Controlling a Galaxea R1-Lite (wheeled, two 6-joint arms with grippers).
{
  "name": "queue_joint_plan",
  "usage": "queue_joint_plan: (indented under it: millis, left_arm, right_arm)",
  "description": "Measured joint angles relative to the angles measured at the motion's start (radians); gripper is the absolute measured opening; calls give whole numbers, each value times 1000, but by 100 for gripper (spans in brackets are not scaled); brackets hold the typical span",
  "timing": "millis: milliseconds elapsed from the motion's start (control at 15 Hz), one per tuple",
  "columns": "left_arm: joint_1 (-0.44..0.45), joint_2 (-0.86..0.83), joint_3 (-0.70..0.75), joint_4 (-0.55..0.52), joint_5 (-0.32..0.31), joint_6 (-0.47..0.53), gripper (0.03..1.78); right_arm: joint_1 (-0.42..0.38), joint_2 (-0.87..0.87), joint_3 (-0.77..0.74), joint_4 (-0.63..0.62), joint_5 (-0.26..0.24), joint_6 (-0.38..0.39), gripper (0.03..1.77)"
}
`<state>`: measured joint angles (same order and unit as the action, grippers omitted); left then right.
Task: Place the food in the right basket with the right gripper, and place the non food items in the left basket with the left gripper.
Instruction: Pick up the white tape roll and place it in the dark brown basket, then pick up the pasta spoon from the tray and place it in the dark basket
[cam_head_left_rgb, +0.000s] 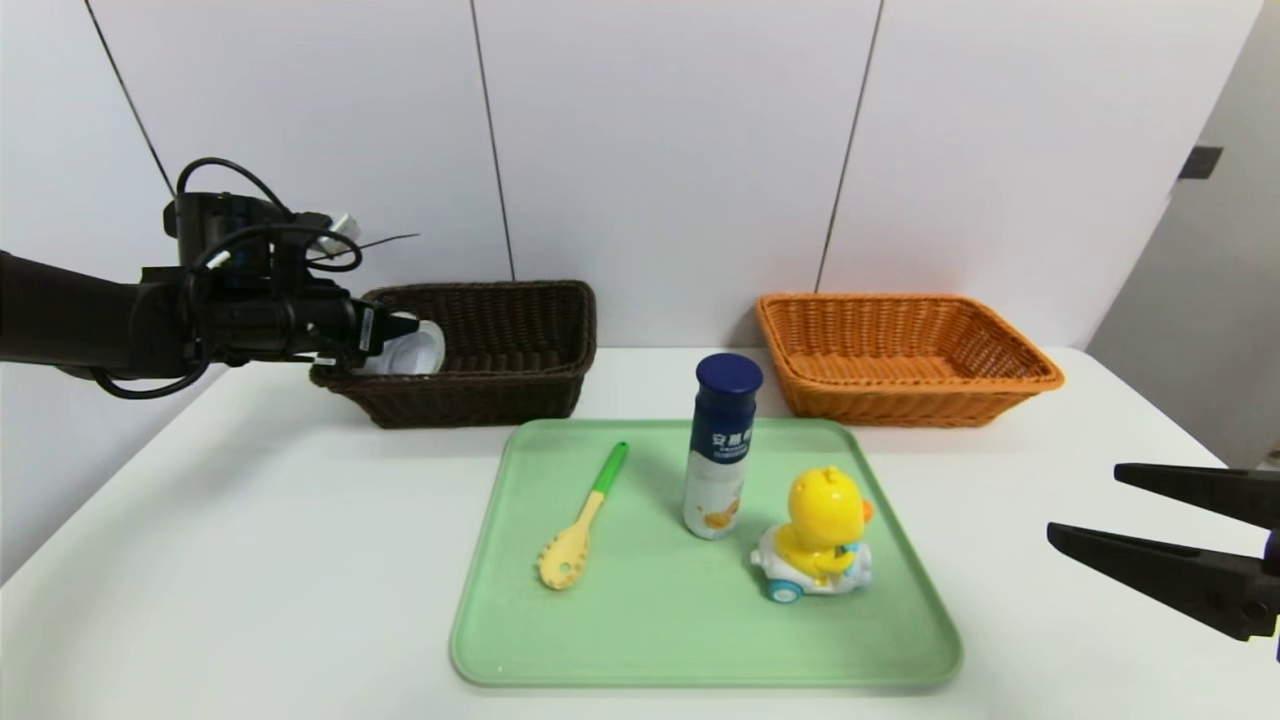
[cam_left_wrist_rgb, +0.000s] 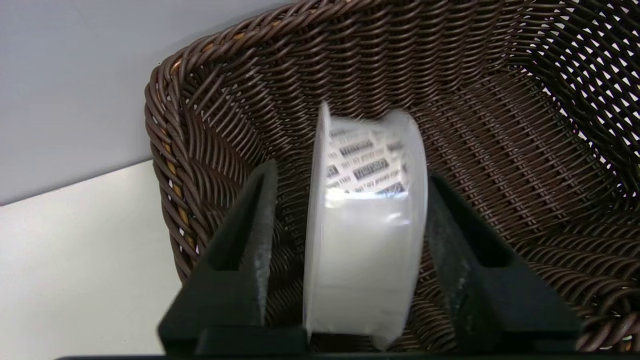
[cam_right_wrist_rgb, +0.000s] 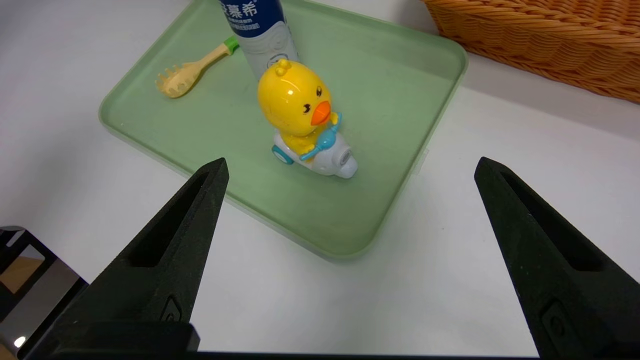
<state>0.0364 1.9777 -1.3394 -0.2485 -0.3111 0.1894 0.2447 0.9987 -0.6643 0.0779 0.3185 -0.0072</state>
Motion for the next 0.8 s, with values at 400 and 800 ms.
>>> queue_joint_plan:
  millis: [400,800]
  left_arm:
    - [1,-93,-11,20,0,-1,140]
    - [2,-276,-41,99,3,-44,156]
  right_arm:
    - [0,0,0,-2,0,0,170]
    - [0,-1,-3,-6,0,1,170]
